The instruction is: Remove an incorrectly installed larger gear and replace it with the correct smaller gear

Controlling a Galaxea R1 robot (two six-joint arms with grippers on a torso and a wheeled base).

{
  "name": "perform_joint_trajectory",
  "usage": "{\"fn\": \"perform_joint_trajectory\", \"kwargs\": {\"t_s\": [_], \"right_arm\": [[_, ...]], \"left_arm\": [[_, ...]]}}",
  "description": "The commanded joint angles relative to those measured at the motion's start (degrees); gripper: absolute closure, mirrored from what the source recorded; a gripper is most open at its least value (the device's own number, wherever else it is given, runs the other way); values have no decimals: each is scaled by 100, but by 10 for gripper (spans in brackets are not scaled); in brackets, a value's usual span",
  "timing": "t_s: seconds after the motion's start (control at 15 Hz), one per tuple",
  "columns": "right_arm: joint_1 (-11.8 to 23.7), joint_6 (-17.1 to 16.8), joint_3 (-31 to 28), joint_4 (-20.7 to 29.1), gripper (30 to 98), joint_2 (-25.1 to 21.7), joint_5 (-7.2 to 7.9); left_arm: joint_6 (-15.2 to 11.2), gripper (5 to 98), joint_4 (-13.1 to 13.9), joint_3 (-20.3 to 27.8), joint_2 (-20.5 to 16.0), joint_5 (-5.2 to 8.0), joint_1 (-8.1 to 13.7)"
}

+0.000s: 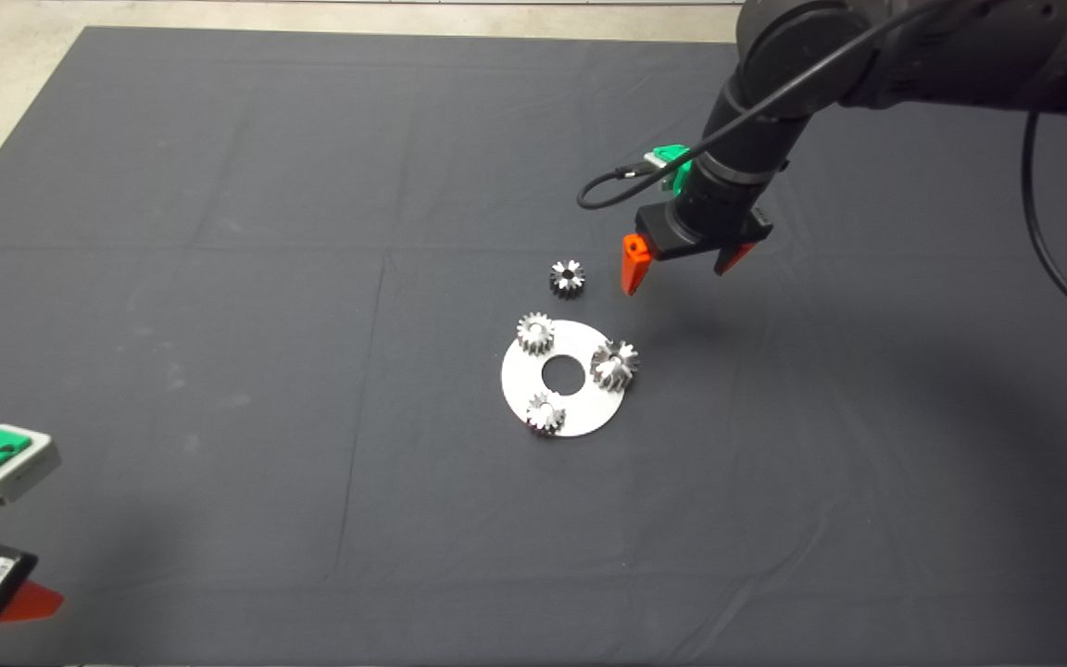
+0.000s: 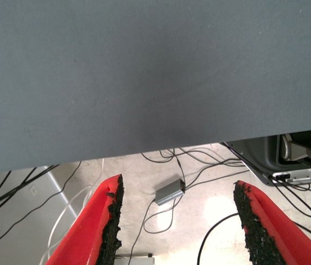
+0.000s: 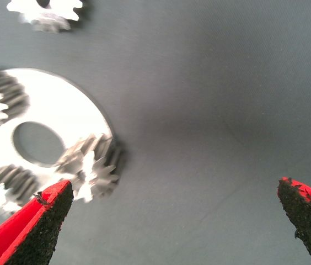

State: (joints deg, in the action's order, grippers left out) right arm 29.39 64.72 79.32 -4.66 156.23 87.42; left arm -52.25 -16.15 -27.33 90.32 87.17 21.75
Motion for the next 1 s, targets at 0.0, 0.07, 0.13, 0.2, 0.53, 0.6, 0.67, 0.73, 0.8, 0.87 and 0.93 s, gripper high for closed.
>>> {"fn": "perform_joint_trajectory", "kwargs": {"t_s": [0.0,0.07,0.13,0.2,0.53,0.6,0.67,0.73,0.8,0.87,0.93], "right_arm": [[-211,-144,311,88,308,308,443],[-291,-144,302,79,308,308,443],[-420,-144,302,79,308,308,443],[-513,-153,302,62,308,308,443],[-628,-153,328,-9,308,449,434],[-662,-153,328,-17,308,475,434],[-680,-153,328,-35,308,507,434],[-689,-153,341,-88,308,563,434],[-698,-153,374,-97,308,598,434],[-698,-153,433,-106,308,616,434],[-698,-153,460,-106,308,651,434]], "left_arm": [[-40,543,-55,36,-44,371,14],[-45,543,-55,45,-44,371,14],[-49,543,-55,45,-44,371,14],[-49,543,-55,37,-36,371,14],[-49,543,-63,19,-18,371,14],[-49,543,-63,28,-20,371,14],[-49,543,-63,36,-27,371,14],[-49,543,-63,36,-22,366,14],[-49,543,-63,19,-18,362,14],[-49,543,-63,19,-9,362,14],[-49,543,-63,19,-5,362,14]]}}
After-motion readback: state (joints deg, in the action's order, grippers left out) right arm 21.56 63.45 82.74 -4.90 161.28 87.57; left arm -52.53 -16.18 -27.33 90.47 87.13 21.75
